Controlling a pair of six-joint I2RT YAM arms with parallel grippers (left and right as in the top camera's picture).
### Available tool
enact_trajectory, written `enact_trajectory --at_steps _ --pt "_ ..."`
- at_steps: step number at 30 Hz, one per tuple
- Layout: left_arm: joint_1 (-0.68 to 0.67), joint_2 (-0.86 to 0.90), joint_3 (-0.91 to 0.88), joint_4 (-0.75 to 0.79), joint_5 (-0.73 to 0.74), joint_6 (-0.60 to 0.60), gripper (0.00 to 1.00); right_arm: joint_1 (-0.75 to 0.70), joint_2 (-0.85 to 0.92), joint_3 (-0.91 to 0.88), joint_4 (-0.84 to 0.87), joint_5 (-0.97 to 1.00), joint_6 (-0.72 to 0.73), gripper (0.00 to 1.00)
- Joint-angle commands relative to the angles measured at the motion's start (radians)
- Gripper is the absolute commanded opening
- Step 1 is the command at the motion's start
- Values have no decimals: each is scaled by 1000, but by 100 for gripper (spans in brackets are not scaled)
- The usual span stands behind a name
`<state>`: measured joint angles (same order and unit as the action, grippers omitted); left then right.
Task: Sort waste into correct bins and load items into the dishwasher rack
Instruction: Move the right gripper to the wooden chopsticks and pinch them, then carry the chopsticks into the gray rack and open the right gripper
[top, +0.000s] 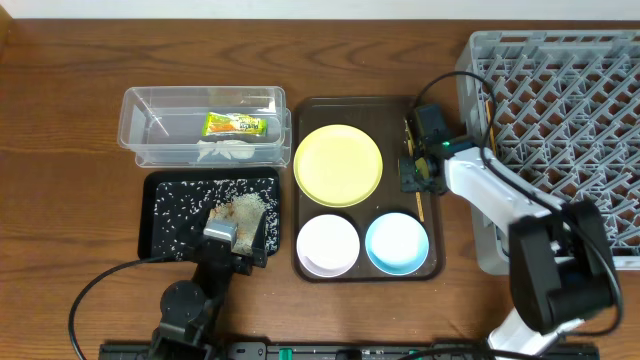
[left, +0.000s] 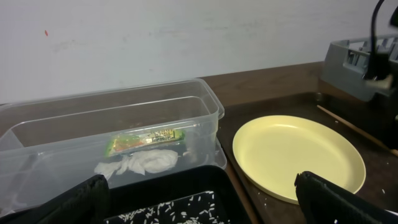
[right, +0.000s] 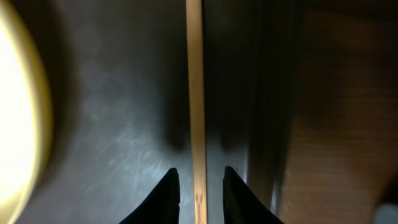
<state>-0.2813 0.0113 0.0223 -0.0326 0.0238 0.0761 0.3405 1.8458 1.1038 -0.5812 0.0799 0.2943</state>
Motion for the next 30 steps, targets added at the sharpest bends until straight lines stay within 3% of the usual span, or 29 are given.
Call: enact_trajectory --at_steps 1,3,12,20,25,30 --pt "5 -5 -18 -37 -6 2 97 5 56 -5 6 14 17 17" --pt "5 -5 -18 -37 -6 2 97 5 71 -5 1 -4 16 1" --pt "5 -5 -18 -37 -6 2 97 -47 -134 36 -77 -13 -22 1" --pt "5 -5 -18 -37 -6 2 97 -237 -420 40 -36 44 -110 1" --pt "5 -5 -18 -37 -6 2 97 -349 -412 39 -11 43 -179 1" --pt "5 -5 -18 -37 -6 2 97 -369 -322 39 -9 43 -248 1"
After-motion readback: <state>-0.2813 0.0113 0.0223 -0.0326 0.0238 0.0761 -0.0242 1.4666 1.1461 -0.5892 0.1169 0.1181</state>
